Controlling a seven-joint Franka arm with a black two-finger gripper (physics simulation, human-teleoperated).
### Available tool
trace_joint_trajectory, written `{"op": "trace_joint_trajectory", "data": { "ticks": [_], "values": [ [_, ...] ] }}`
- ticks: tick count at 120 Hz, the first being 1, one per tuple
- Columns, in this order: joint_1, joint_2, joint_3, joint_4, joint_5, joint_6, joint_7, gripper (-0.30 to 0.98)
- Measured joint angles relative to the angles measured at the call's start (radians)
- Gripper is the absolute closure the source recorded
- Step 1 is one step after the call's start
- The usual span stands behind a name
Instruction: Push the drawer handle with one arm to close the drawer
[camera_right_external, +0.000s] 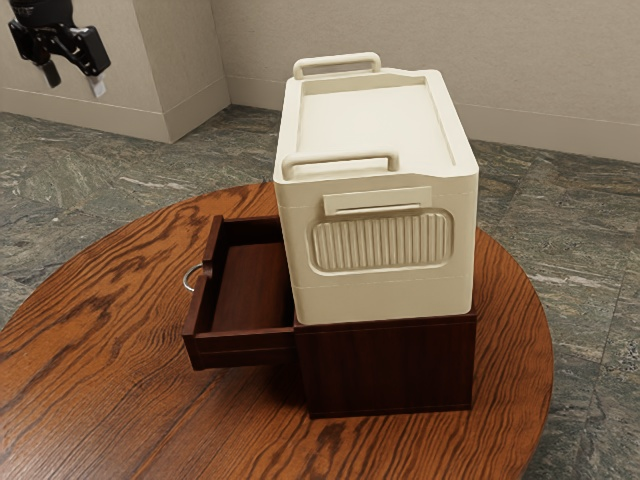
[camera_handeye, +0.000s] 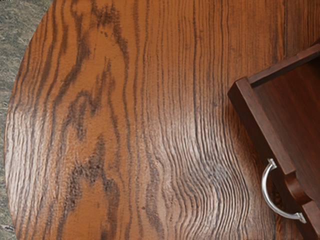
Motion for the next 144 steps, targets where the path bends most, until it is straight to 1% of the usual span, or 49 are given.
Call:
{"op": "trace_joint_trajectory", "data": {
  "ticks": [22,33,48,60,68,78,82,86,88,93,96,99,103,113,117,123,135,144],
  "values": [
    [0.005,-0.001,0.000,0.001,-0.009,-0.001,0.017,0.02],
    [-0.002,-0.072,-0.013,0.095,-0.028,-0.012,0.022,0.02],
    [0.055,-0.101,-0.052,0.135,-0.043,-0.004,0.022,0.02],
    [0.066,-0.106,-0.061,0.136,-0.047,0.005,0.022,0.02],
    [0.043,-0.116,-0.064,0.112,-0.046,0.007,0.016,0.02],
    [-0.065,-0.186,-0.061,0.062,-0.022,-0.015,0.005,0.02],
    [-0.088,-0.231,-0.061,-0.004,-0.011,-0.022,0.001,0.03],
    [-0.083,-0.287,-0.069,-0.086,0.003,-0.024,-0.004,0.02],
    [-0.065,-0.319,-0.086,-0.129,0.009,-0.023,-0.006,0.02],
    [0.109,-0.441,-0.245,-0.283,0.026,-0.006,-0.011,0.02],
    [0.188,-0.503,-0.312,-0.356,0.034,0.005,-0.014,0.02],
    [0.243,-0.564,-0.353,-0.431,0.041,0.014,-0.016,0.02],
    [0.305,-0.634,-0.387,-0.521,0.054,0.026,-0.020,0.02],
    [0.469,-0.788,-0.413,-0.761,0.094,0.068,-0.027,0.02],
    [0.549,-0.832,-0.414,-0.870,0.109,0.098,-0.030,0.02],
    [0.636,-0.882,-0.415,-0.994,0.137,0.144,-0.034,0.02],
    [0.721,-0.920,-0.415,-1.172,0.172,0.209,-0.041,0.02],
    [0.743,-0.894,-0.415,-1.227,0.184,0.240,-0.048,0.02]
  ]
}}
